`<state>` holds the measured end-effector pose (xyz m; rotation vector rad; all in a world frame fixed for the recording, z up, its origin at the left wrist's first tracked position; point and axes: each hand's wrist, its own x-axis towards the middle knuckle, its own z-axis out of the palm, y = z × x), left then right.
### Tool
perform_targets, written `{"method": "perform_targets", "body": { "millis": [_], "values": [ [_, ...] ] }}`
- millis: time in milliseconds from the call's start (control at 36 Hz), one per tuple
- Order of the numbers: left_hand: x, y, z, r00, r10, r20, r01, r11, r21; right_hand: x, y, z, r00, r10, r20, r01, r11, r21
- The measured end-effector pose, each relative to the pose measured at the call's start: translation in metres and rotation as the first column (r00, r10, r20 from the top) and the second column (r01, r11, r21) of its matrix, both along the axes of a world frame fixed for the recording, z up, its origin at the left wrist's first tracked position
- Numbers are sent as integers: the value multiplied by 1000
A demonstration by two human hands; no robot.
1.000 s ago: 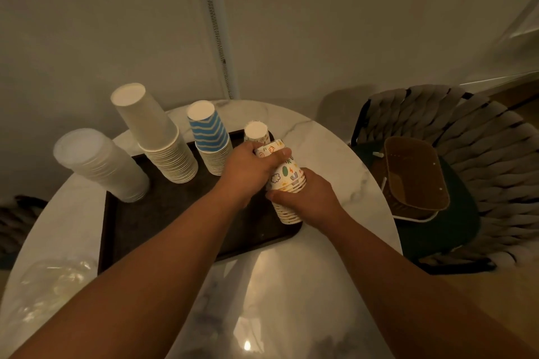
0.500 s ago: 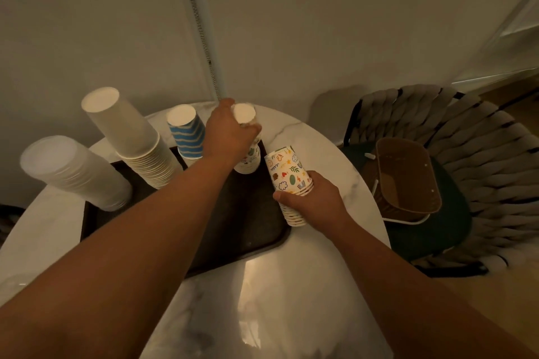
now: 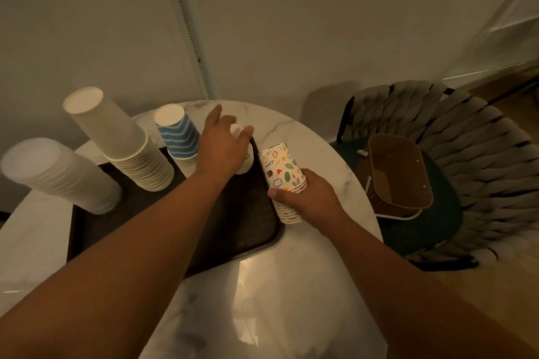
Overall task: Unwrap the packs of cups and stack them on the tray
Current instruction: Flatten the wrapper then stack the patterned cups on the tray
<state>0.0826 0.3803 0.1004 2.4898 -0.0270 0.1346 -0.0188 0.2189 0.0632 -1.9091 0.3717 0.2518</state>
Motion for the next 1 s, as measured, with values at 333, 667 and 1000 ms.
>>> {"method": "perform_targets", "body": {
  "millis": [333,667,1000],
  "values": [
    [-46,2,1,915,-130,-382,-139,786,-602,1,32,9,994,105,-18,-102,985,140],
    [-52,5,5,936,-14,-352,-173,852,-494,-1,43,10,997,56,55,-47,987,-153],
    [3,6,63,984,114,139,-54,926,-375,1,21,4,999,-16,33,21,990,-140]
  ]
}}
